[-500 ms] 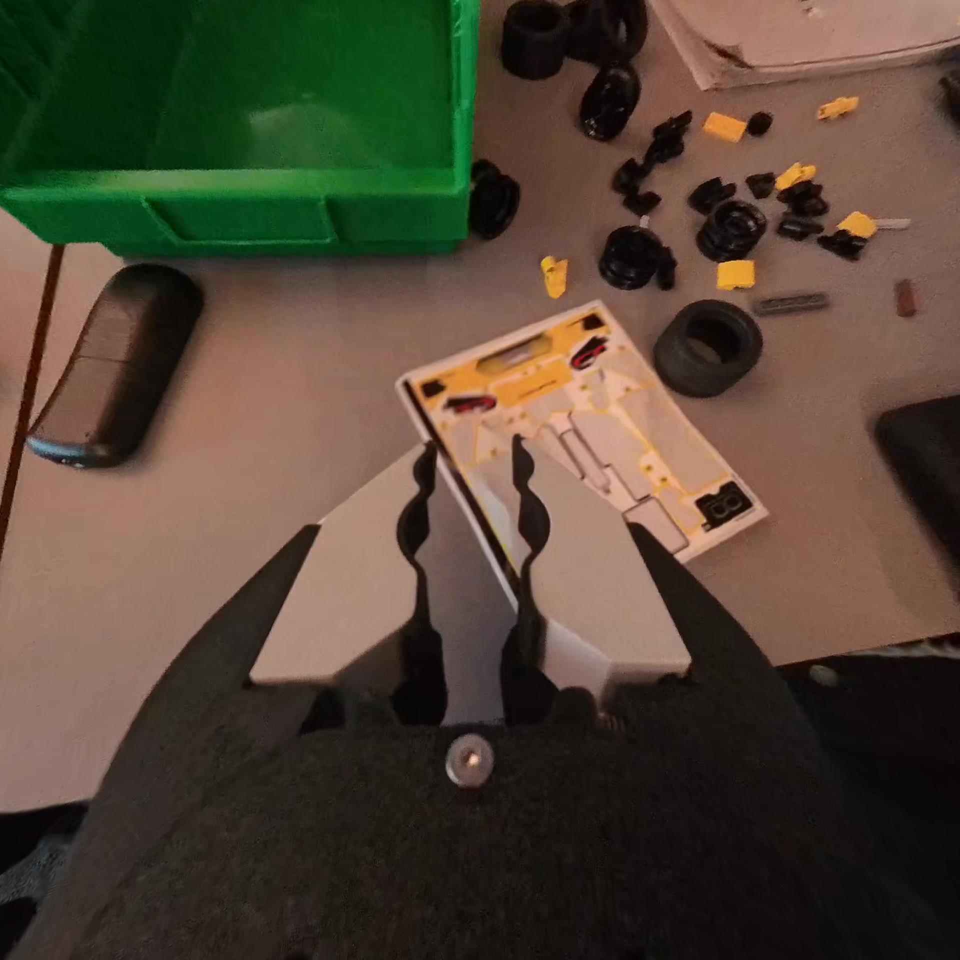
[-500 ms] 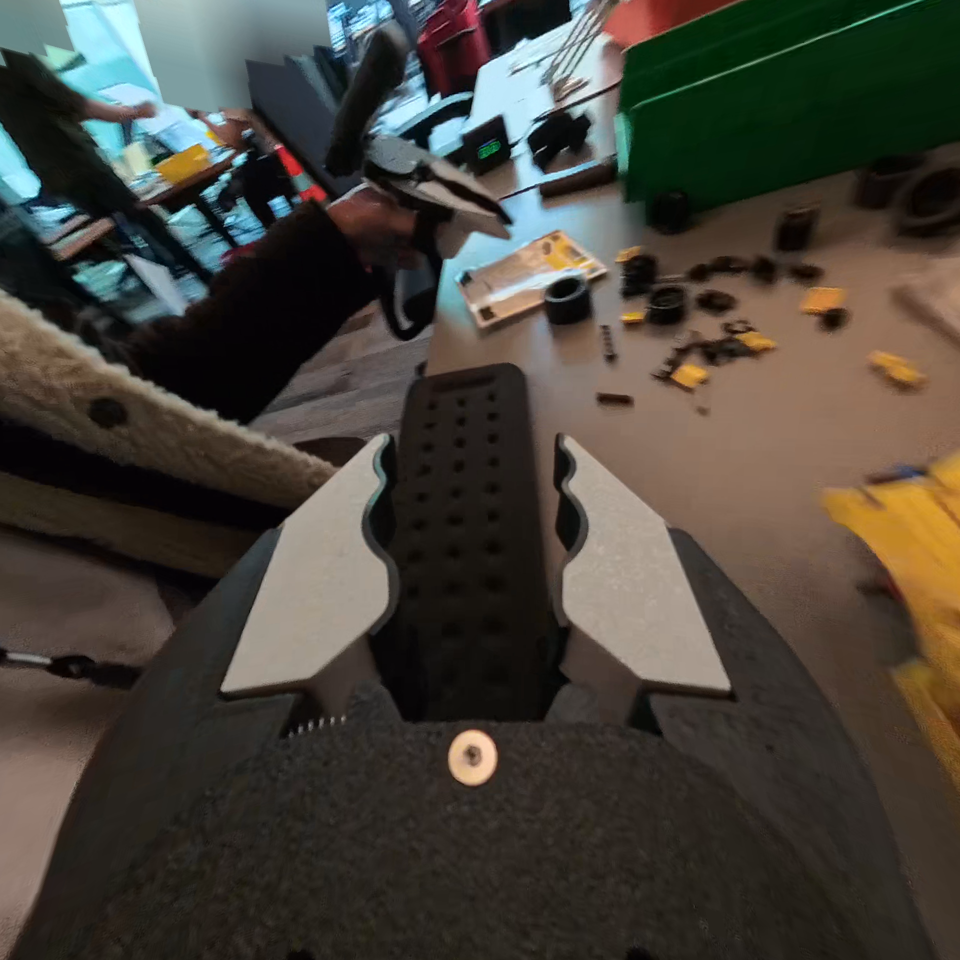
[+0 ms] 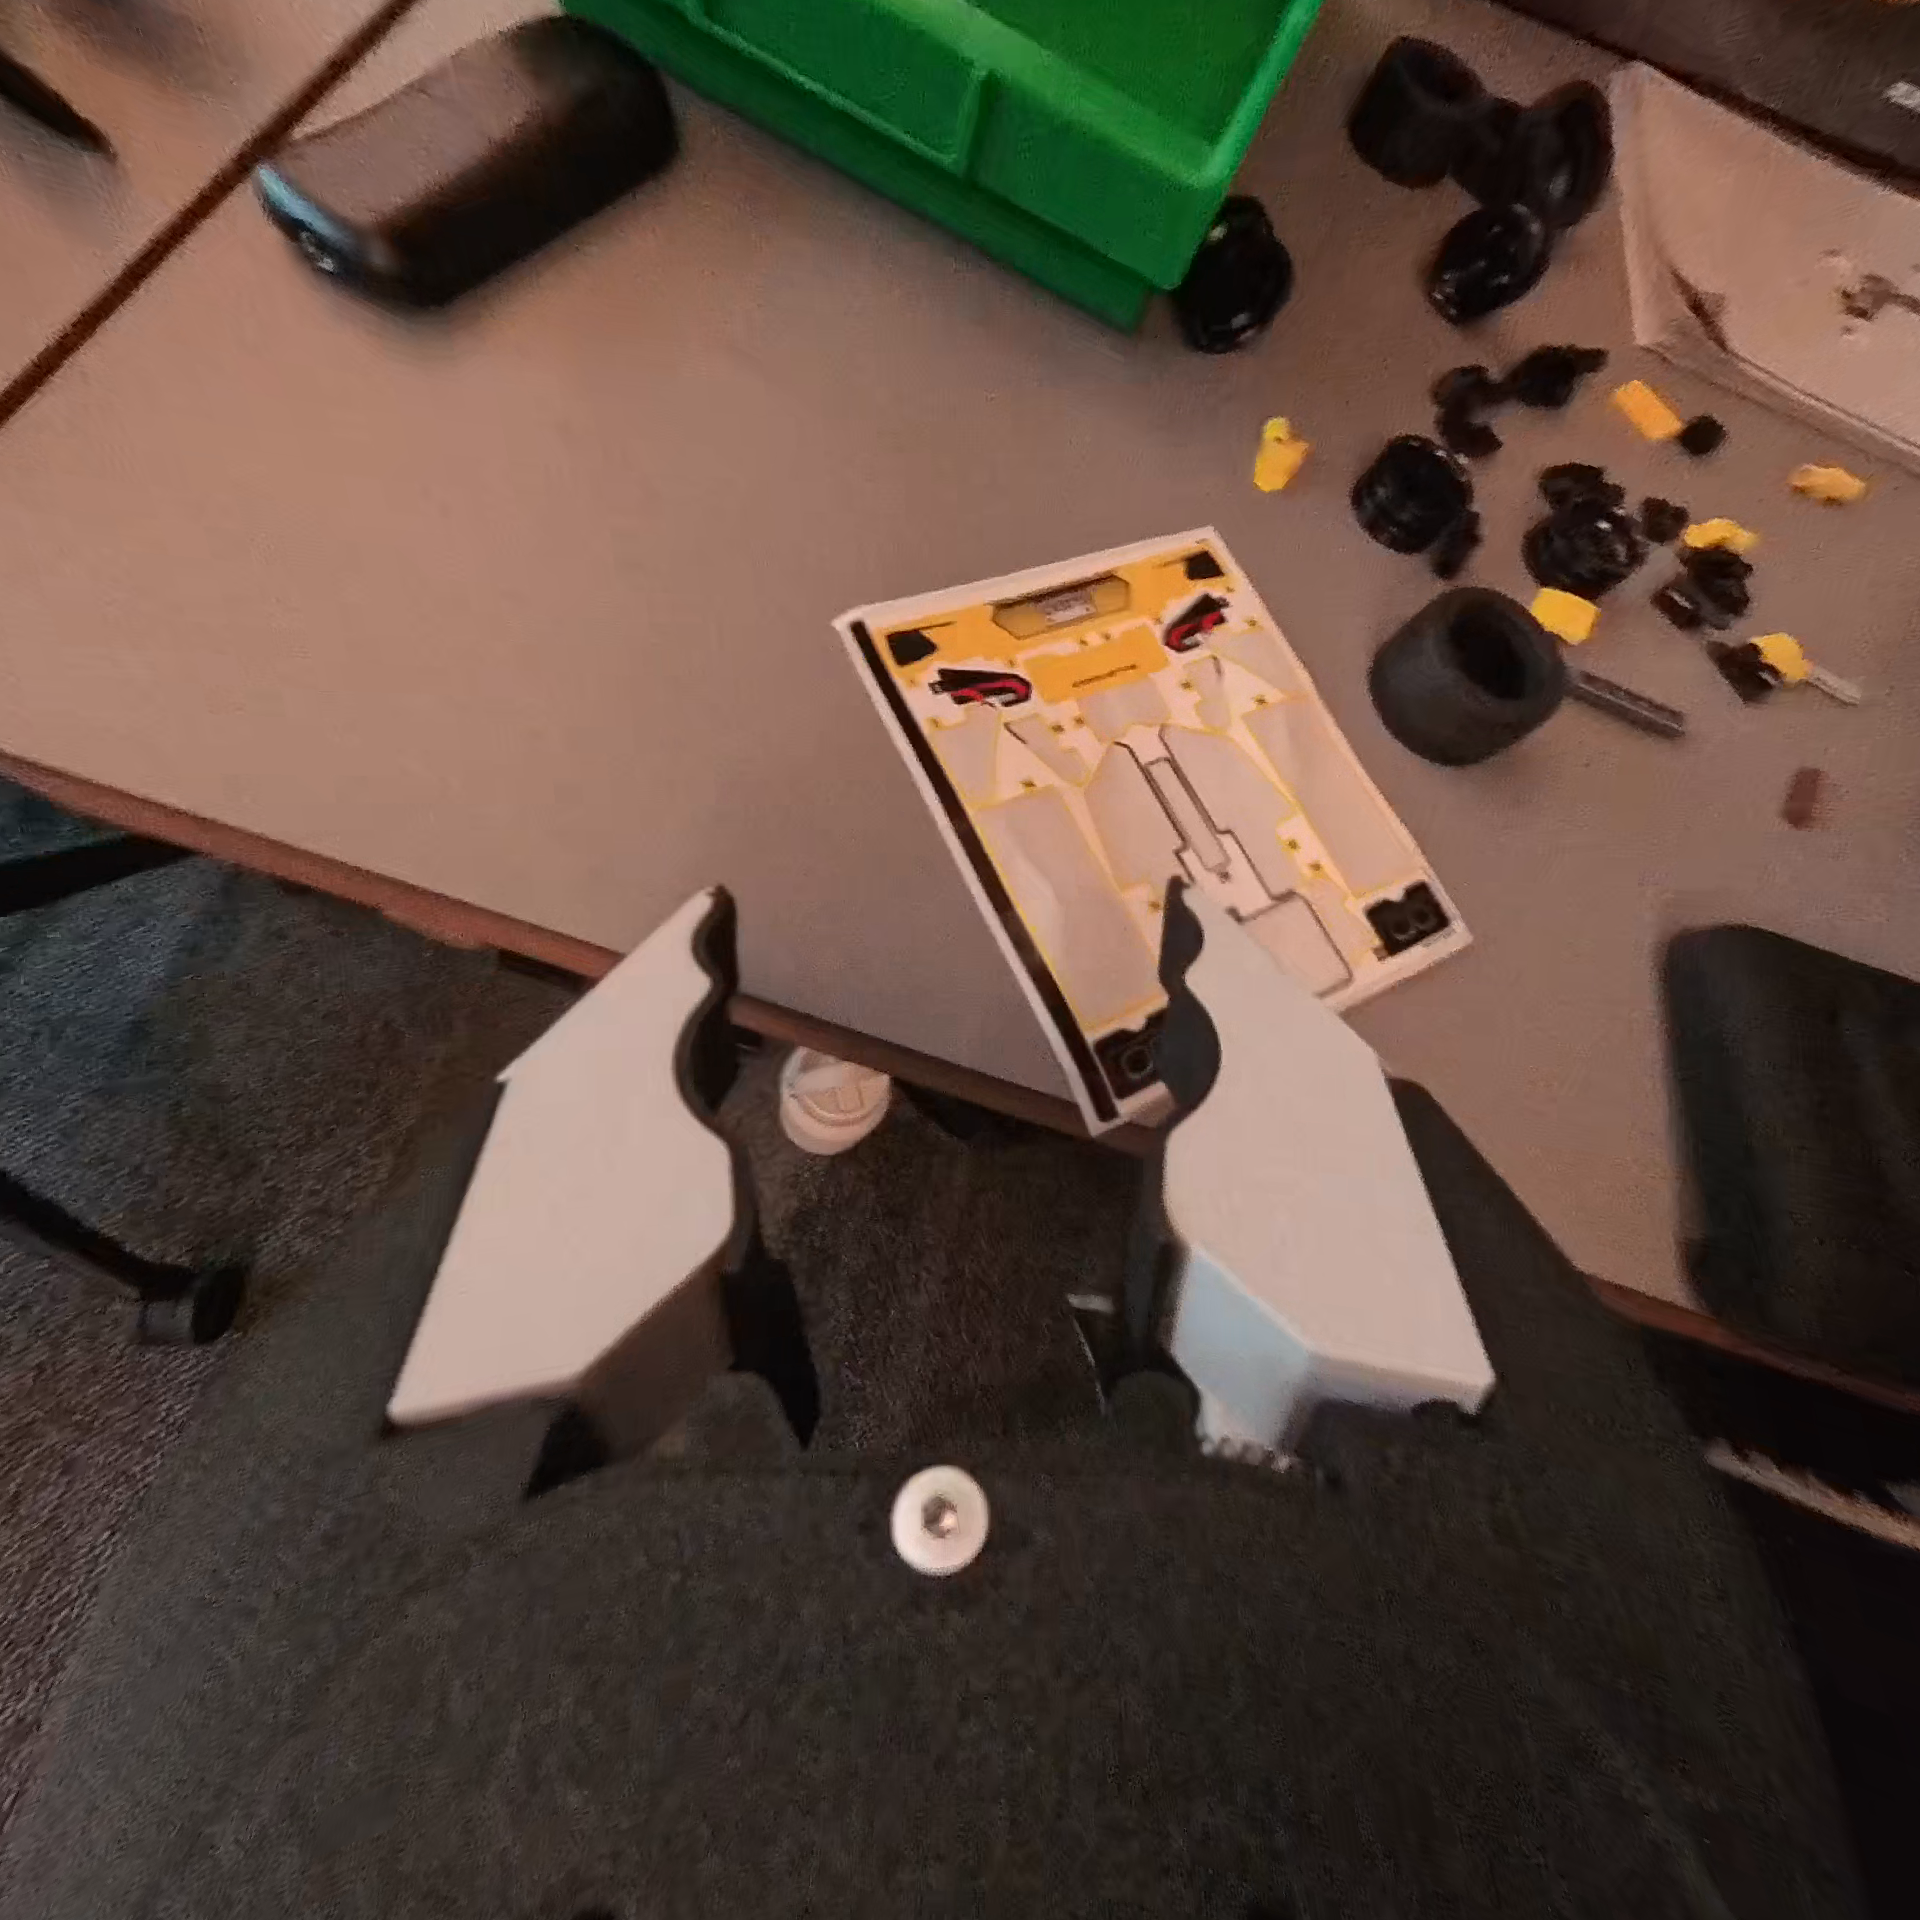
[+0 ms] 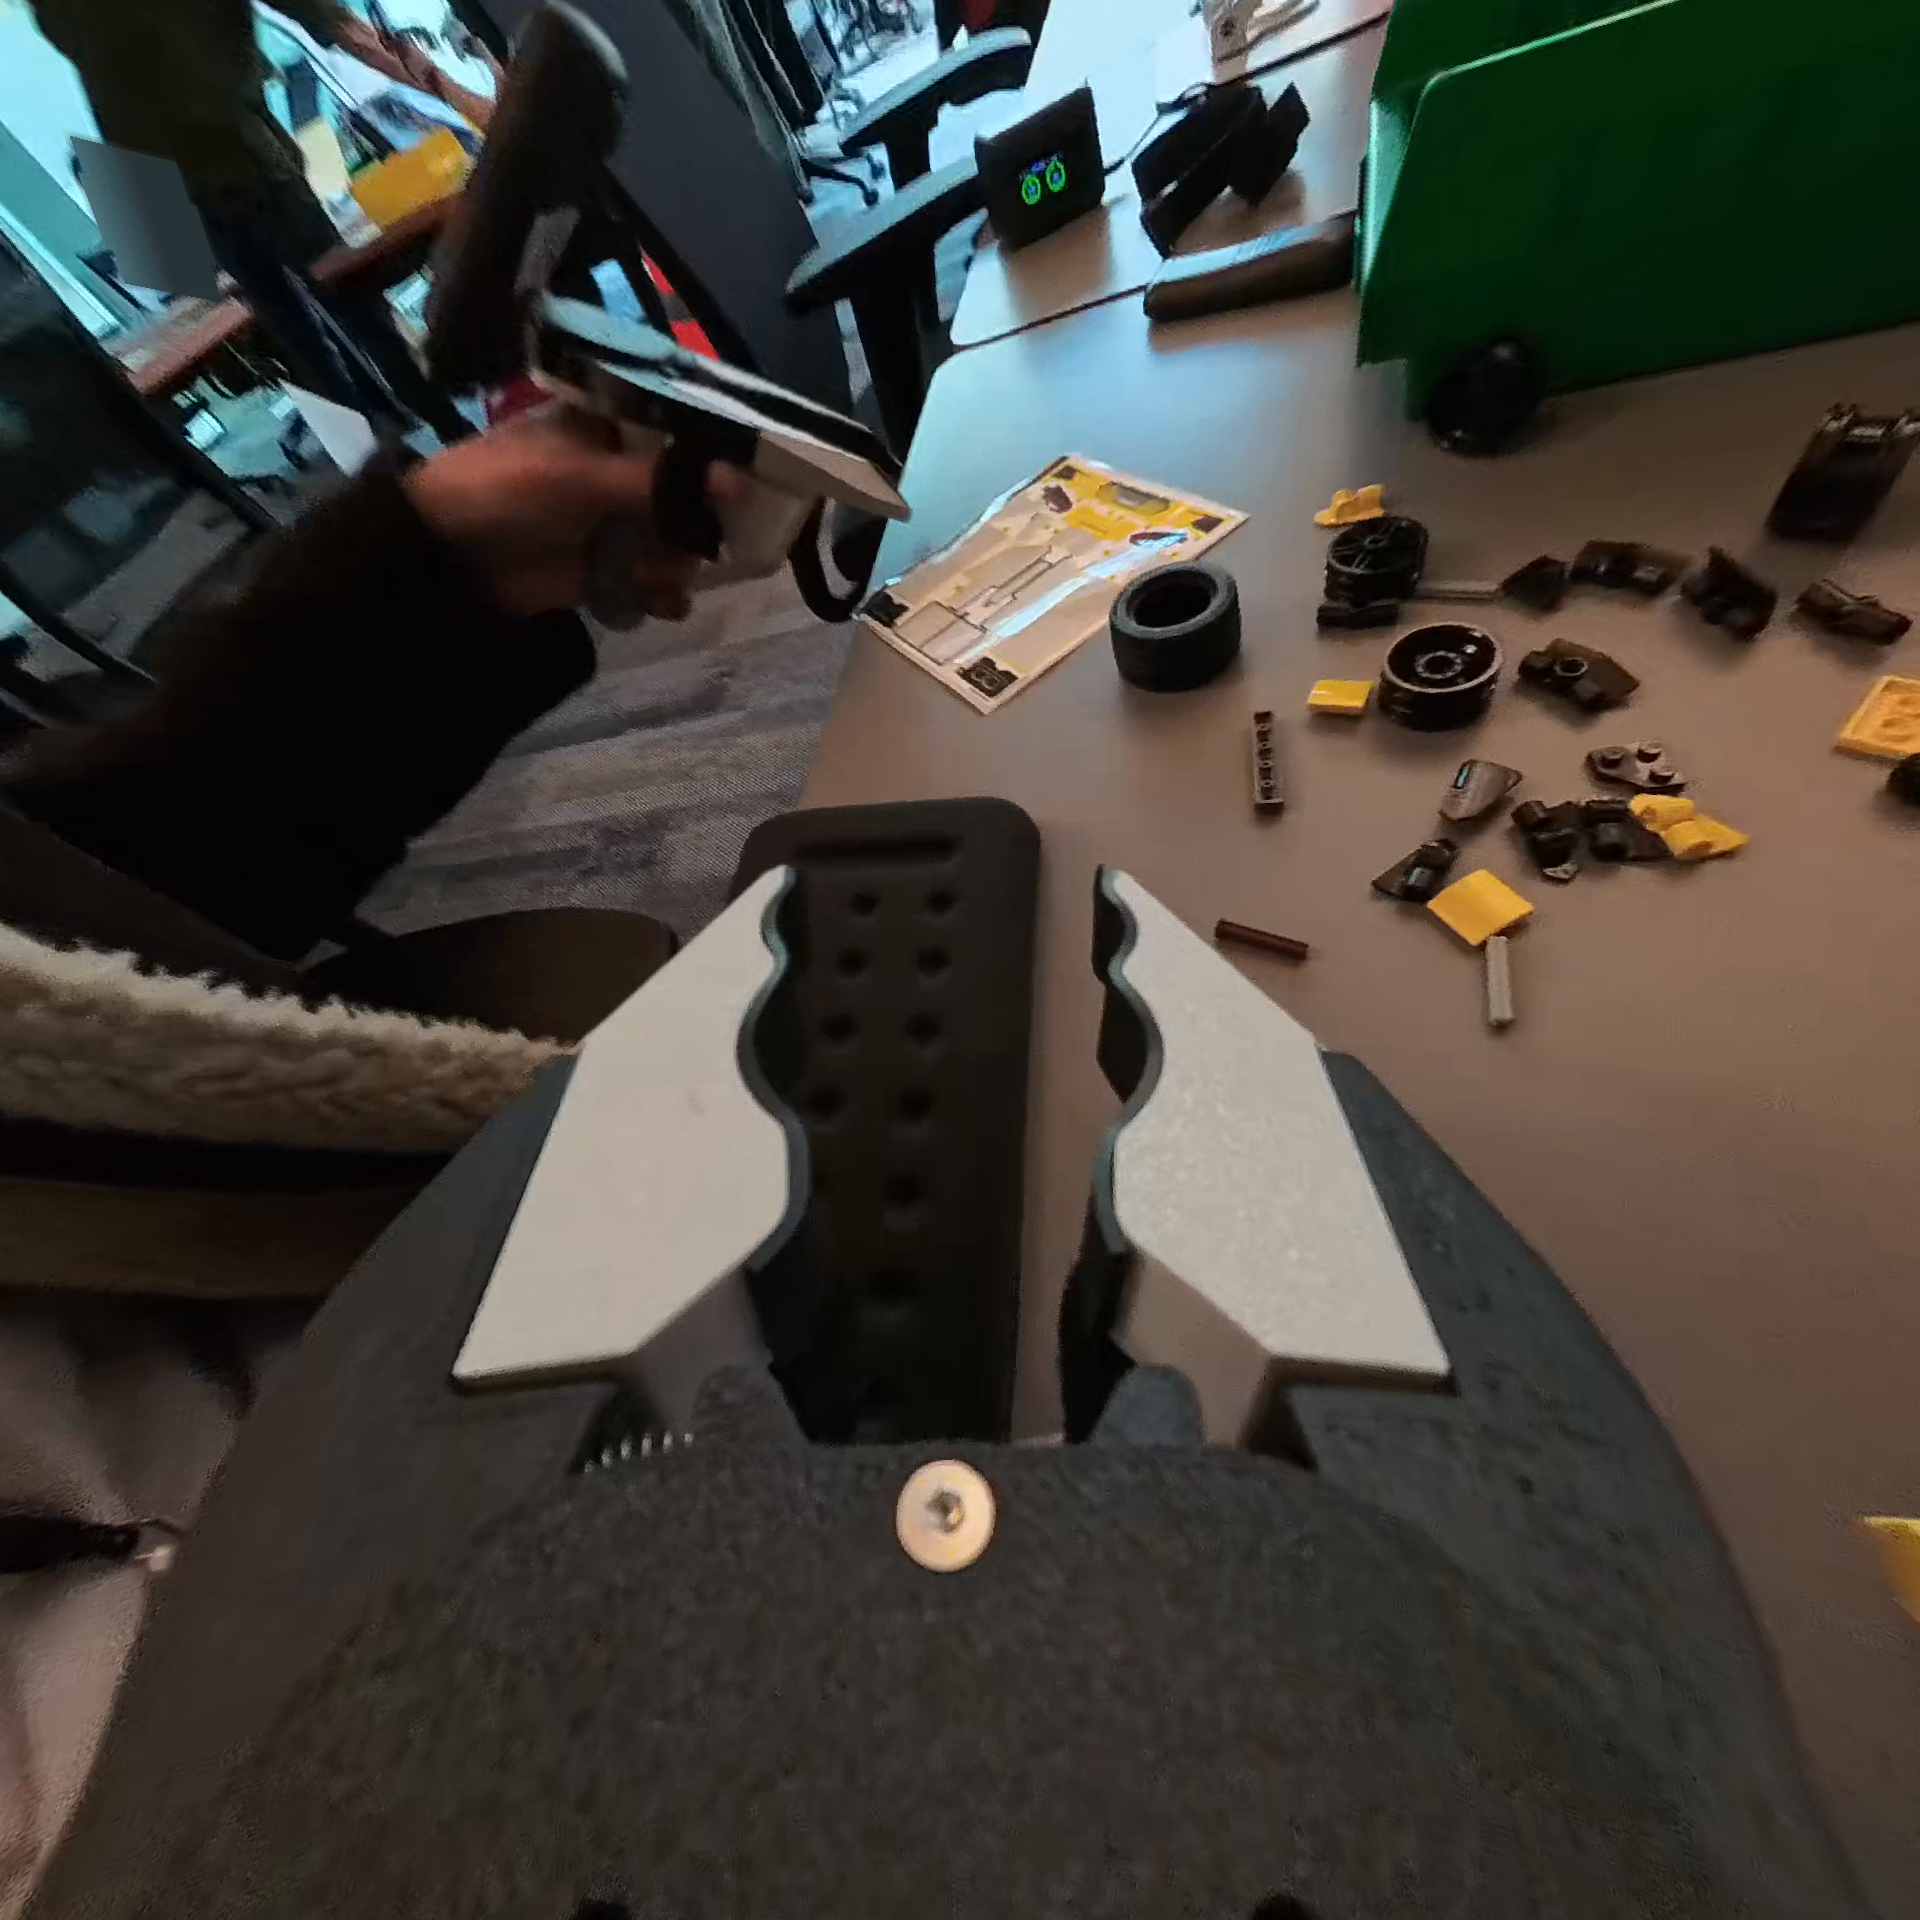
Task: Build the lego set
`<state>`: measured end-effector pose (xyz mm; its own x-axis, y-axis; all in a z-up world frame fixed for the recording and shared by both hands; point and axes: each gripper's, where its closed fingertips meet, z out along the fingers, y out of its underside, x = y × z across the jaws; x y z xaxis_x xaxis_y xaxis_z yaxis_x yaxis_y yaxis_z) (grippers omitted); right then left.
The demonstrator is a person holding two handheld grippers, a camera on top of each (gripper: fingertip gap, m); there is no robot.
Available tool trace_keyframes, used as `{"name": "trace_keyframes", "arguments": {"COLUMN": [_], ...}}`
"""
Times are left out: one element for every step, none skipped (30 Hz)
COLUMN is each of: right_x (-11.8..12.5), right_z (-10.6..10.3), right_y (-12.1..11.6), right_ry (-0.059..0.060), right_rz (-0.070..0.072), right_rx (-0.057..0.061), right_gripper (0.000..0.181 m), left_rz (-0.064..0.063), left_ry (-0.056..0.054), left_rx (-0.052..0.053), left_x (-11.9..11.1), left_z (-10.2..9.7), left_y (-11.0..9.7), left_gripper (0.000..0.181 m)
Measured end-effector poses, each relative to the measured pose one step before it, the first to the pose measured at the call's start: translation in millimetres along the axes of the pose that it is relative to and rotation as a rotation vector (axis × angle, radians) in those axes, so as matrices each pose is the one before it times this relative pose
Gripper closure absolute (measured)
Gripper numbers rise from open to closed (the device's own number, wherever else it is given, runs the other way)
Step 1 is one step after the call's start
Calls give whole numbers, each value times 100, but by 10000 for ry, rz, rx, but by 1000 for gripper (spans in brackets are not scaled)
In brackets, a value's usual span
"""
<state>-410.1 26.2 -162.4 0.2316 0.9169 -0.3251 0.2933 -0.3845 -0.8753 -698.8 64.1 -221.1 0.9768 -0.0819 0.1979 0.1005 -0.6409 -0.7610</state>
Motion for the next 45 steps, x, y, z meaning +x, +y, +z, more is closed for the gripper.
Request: {"name": "trace_keyframes", "arguments": {"right_x": [-115,-2,31,34,7,7,29,29,15,8,-31,-53,-50,-11,-5,-55,-67,-75,-69,-65,-61,-54,-66,-50,-56,-53,-89,-144,-173,-159,-117,-146,-147,-135,-65,-16,-66,-11,56,-80,-19,260,281,268,87], "right_z": [-131,-85,-53,-49,-72,-83,-83,-57,-24,-13,19,18,31,18,34,62,78,79,78,73,78,73,73,72,85,70,56,37,29,16,7,5,-1,-33,-45,-77,-134,-168,-185,-163,-162,-211,-328,-519,-766], "right_y": [-183,-96,56,162,134,109,116,106,69,25,3,23,30,78,91,109,104,105,88,86,76,52,54,36,23,-9,-52,-151,-270,-348,-401,-494,-578,-626,-614,-661,-732,-739,-747,-748,-605,-408,-335,-347,-487], "right_ry": [-115,-9,40,55,53,50,47,32,14,-3,-34,-41,-23,9,9,-38,-55,-61,-61,-47,-47,-48,-48,-49,-58,-77,-100,-129,-146,-143,-143,-177,-201,-188,-130,-66,-52,19,82,39,118,310,304,265,107], "right_rz": [94,-14,-72,-83,-95,-83,-53,-38,-22,4,19,15,-8,-28,-26,-2,30,37,27,19,13,14,19,25,31,59,86,95,82,68,65,74,102,141,184,188,142,119,98,59,24,-23,-95,-89,-11], "right_rx": [111,64,-26,-84,-52,-20,-32,-42,-27,-12,-19,-22,-33,-45,-55,-62,-54,-46,-41,-41,-33,-23,-22,-12,0,8,26,61,103,124,125,164,203,208,185,191,223,245,264,275,193,91,85,137,283], "right_gripper": [128,128,128,127,127,128,128,128,128,128,128,128,128,128,128,129,129,130,130,130,130,130,131,131,131,131,132,132,132,133,134,134,133,132,129,125,123,121,119,118,118,118,119,123,132], "left_rz": [-78,-74,-20,81,187,296,362,354,333,239,83,42,54,62,75,44,18,17,11,12,17,32,55,58,64,70,115,194,267,339,342,289,269,212,51,-82,-167,-258,-274,-149,32,140,149,109,74], "left_ry": [-604,-450,-229,-36,-17,-41,1,-75,-34,200,183,70,54,73,93,67,38,19,16,24,22,24,36,62,79,38,-7,-47,-26,57,5,-79,36,185,210,316,551,718,748,692,537,428,470,489,418], "left_rx": [200,64,-58,-90,-119,-202,-324,-308,-98,15,4,13,-8,-42,-44,-23,-18,-44,-65,-39,9,26,10,-17,-17,37,93,112,138,218,268,299,382,454,512,583,628,629,553,390,261,225,189,122,45], "left_x": [-814,-621,-210,203,336,386,514,462,536,789,652,355,255,231,240,139,60,-15,-11,22,49,65,91,131,160,111,56,3,44,250,225,49,176,398,484,709,1194,1608,1870,1988,1875,1750,1710,1672,1530], "left_z": [184,317,443,490,496,490,454,367,148,19,52,40,0,-13,-7,-15,-25,-71,-99,-78,-39,-23,-24,-43,-41,-50,-91,-134,-229,-324,-397,-506,-577,-644,-657,-650,-520,-271,54,386,673,856,1021,1105,1092], "left_y": [-222,-130,-43,-49,-38,85,275,278,-11,-101,-57,-48,-35,-13,-4,-11,10,31,73,64,22,23,20,29,12,-28,-139,-185,-259,-411,-557,-652,-828,-1019,-1239,-1480,-1735,-1882,-1767,-1452,-1192,-1043,-861,-661,-437], "left_gripper": [96,95,92,89,89,89,90,91,89,95,104,107,112,116,121,126,130,134,142,148,152,153,157,160,164,167,169,172,175,181,181,181,181,181,181,181,181,181,181,181,181,181,181,181,181]}}
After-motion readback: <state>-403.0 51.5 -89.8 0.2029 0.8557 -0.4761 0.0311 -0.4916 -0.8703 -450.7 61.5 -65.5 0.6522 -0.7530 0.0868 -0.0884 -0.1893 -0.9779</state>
